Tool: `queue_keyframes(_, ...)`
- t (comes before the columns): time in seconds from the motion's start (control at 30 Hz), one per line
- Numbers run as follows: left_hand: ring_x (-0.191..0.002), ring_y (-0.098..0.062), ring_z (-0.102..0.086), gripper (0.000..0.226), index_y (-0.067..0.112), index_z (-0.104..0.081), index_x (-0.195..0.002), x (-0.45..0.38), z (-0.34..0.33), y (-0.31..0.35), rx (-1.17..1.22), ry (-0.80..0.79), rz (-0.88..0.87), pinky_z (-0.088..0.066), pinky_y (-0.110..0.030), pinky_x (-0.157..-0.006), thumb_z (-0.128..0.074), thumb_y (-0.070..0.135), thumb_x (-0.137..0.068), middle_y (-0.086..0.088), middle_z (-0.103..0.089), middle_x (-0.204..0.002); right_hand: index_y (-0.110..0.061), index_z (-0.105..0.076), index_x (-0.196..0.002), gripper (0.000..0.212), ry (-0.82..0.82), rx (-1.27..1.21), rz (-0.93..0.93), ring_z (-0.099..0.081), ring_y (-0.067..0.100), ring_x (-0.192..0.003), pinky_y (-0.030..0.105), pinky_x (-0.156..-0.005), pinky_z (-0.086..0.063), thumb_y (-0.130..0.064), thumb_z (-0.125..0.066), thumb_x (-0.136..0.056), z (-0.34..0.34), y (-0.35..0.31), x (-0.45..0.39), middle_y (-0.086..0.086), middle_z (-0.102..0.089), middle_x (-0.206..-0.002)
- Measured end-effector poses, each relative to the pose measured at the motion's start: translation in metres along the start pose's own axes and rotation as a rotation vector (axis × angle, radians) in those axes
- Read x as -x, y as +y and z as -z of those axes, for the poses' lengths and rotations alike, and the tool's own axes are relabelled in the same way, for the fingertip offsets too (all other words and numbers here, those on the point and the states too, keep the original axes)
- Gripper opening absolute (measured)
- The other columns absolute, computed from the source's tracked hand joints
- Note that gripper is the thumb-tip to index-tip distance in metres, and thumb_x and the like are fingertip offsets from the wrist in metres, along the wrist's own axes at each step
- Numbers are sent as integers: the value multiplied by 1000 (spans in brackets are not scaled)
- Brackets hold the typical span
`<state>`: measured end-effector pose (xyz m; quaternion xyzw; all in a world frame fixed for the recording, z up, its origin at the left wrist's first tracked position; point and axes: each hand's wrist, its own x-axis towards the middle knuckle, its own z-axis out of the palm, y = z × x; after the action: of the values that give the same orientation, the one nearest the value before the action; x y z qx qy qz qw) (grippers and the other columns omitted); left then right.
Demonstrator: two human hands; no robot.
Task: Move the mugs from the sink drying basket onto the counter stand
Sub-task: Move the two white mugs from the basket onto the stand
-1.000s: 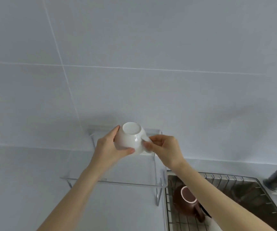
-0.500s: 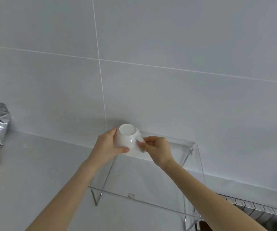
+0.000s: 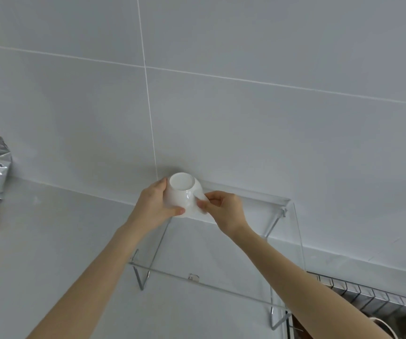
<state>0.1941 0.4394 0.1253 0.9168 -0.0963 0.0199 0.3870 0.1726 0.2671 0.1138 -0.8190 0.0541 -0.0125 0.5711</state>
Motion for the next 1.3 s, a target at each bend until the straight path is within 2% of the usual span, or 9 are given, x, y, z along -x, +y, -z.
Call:
queue_keyframes(0.1,-103,-27,-55,61,5,-49,-112,0,-1,5,-51,-16,47,-38,-27,-79,-80,18,-61,-12,-60,-115,-6,-61,-110,31,-80,9,-54,-64,8,-82,9,-68,-44,-13,-65,-80,5,-6,4,8,-70,-97)
queue_keyframes(0.2,-130,-32,-40,86,2,-29,-137,6,-4,23,-111,-1,66,-36,-34,-103,-76,20,-68,-17,-40,-143,-12,-49,-124,45,-126,28,-81,-59,21,-107,26,-83,-43,-13,-63,-81,20,-15,11,9,-61,-119)
queue_keyframes(0.4,-141,-19,-25,85,12,-21,-143,33,-21,89,-73,32,-132,-25,-31,-111,-70,30,-75,-4,-24,-155,-11,-55,-116,33,-77,68,24,-62,26,-96,36,-87,-49,-10,-59,-84,76,-35,46,11,-66,-105)
queue_keyframes(0.6,-122,-17,-50,59,16,-50,-126,77,-71,160,99,-209,-294,-33,-16,-87,-72,27,-72,-4,-58,-128,-10,-57,-110,27,-11,133,63,-66,31,-92,42,-89,-53,-6,-53,-84,142,-30,116,15,-70,-93)
queue_keyframes(0.73,-120,-13,-52,69,16,-44,-132,110,-123,183,201,-392,-249,-39,-22,-94,-74,27,-70,-3,-57,-131,-14,-61,-106,24,32,282,-9,-65,13,-83,27,-83,-50,-10,-54,-84,192,12,174,5,-71,-93)
queue_keyframes(0.93,-120,-13,-52,67,16,-45,-131,168,-221,200,221,-704,-204,-38,-21,-95,-73,25,-71,-5,-55,-133,-15,-67,-100,18,158,358,-270,-65,17,-89,29,-85,-50,-15,-60,-84,257,115,248,1,-69,-91)
queue_keyframes(1.03,-123,-16,-50,64,14,-47,-130,184,-260,194,207,-784,-142,-37,-25,-98,-73,24,-72,-6,-54,-135,-13,-67,-102,21,197,365,-415,-63,17,-95,21,-75,-46,-19,-58,-84,269,159,269,4,-69,-96)
queue_keyframes(1.2,-132,-23,-40,82,10,-32,-139,197,-313,180,154,-874,20,-36,-33,-104,-72,34,-71,-10,-40,-146,-8,-66,-105,26,235,347,-594,-60,21,-94,27,-79,-44,-23,-59,-84,277,201,287,12,-69,-108)
queue_keyframes(1.3,-129,-23,-44,86,11,-34,-138,199,-335,176,159,-905,99,-40,-33,-102,-73,39,-67,-9,-43,-144,-7,-69,-94,20,226,330,-629,-62,28,-88,28,-67,-46,-21,-61,-82,278,211,286,16,-70,-100)
